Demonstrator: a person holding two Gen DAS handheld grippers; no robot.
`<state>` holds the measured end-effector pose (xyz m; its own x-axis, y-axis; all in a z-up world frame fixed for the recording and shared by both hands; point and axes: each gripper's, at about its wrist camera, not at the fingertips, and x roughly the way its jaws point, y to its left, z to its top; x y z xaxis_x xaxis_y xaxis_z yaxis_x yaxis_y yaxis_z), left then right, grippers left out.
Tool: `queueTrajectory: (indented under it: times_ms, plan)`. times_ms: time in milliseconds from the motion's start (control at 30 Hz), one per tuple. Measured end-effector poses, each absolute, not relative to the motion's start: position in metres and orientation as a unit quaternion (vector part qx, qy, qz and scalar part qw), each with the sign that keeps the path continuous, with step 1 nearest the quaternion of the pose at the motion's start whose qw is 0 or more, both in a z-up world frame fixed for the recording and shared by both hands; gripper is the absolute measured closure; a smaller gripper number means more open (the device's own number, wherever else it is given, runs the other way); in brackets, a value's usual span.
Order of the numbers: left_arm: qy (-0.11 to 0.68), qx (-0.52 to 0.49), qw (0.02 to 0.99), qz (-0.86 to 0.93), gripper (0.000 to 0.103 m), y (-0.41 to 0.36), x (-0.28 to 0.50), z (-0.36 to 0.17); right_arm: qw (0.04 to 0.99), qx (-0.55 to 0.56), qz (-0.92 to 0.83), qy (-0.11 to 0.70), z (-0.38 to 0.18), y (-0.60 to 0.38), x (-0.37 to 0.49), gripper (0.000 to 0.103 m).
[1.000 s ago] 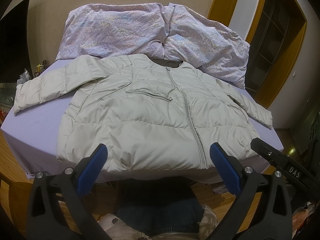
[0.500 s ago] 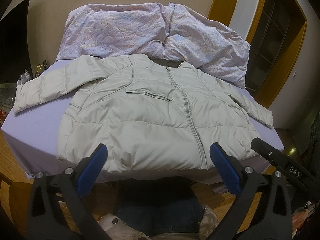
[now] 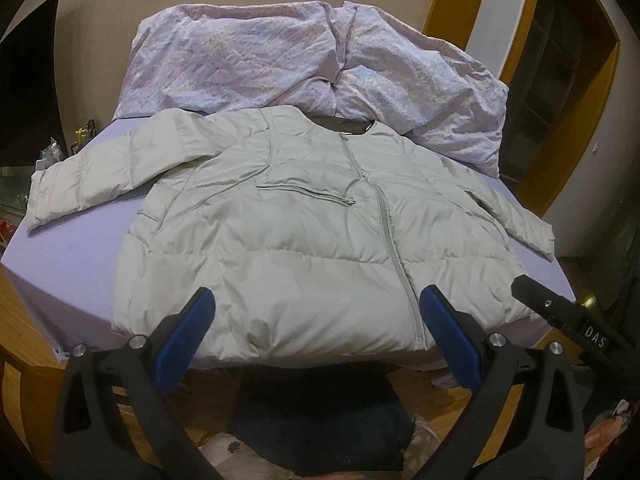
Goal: Fold large clothes
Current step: 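Grasp the jacket sleeve cuff with the right gripper and fold it across the body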
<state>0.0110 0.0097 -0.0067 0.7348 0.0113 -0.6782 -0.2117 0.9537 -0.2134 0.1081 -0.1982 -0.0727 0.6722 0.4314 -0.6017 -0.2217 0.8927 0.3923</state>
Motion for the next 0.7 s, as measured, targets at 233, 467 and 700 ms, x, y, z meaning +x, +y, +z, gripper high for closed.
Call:
queueTrajectory:
  times_ms: [233, 467, 700]
  plan:
    - [0.367, -0.143, 0.917, 0.058, 0.002, 0.02, 0.034, -0.012, 0.905, 0.148, 0.155, 0.366, -0.073, -0.202, 0.127, 0.001]
    - [0.377, -0.158, 0.911, 0.045, 0.002, 0.031, 0.06, -0.021, 0.909, 0.17, 0.115, 0.362, -0.077, -0.222, 0.154, 0.001]
    - [0.386, -0.176, 0.905, 0.025, 0.002, 0.04, 0.087, -0.03, 0.908, 0.242, 0.068, 0.336, -0.086, -0.279, 0.192, 0.001]
